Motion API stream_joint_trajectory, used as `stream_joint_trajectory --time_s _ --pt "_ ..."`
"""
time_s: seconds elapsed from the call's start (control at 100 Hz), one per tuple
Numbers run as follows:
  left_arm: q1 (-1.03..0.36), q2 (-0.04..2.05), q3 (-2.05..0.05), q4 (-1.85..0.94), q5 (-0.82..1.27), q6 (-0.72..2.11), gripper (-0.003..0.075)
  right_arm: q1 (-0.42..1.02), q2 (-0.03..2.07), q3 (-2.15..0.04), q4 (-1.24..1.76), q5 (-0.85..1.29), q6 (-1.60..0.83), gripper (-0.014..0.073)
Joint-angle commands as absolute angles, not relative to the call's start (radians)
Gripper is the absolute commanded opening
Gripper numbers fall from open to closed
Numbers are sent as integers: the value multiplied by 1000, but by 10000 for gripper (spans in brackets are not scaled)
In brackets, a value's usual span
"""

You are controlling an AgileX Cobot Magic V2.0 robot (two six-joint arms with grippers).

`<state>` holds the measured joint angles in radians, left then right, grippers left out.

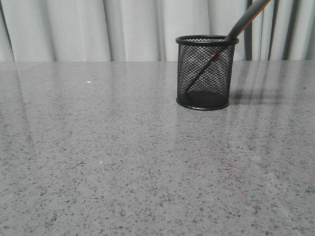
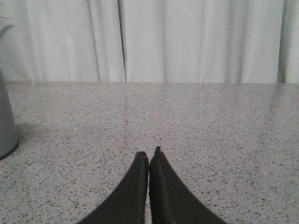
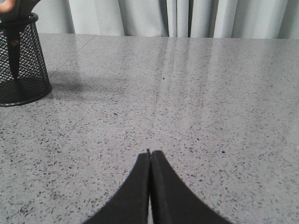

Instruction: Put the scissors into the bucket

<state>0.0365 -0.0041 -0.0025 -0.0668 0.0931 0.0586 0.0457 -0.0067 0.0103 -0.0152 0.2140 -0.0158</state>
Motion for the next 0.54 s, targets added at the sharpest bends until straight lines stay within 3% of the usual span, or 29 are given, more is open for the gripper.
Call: stream_joint_trajectory --time_s 0.0,0.53 --pt "28 -27 25 -77 13 46 -21 40 -32 29 -32 123 -18 -54" --pt "28 -27 25 -77 13 46 -21 40 -32 29 -32 114 -18 -54"
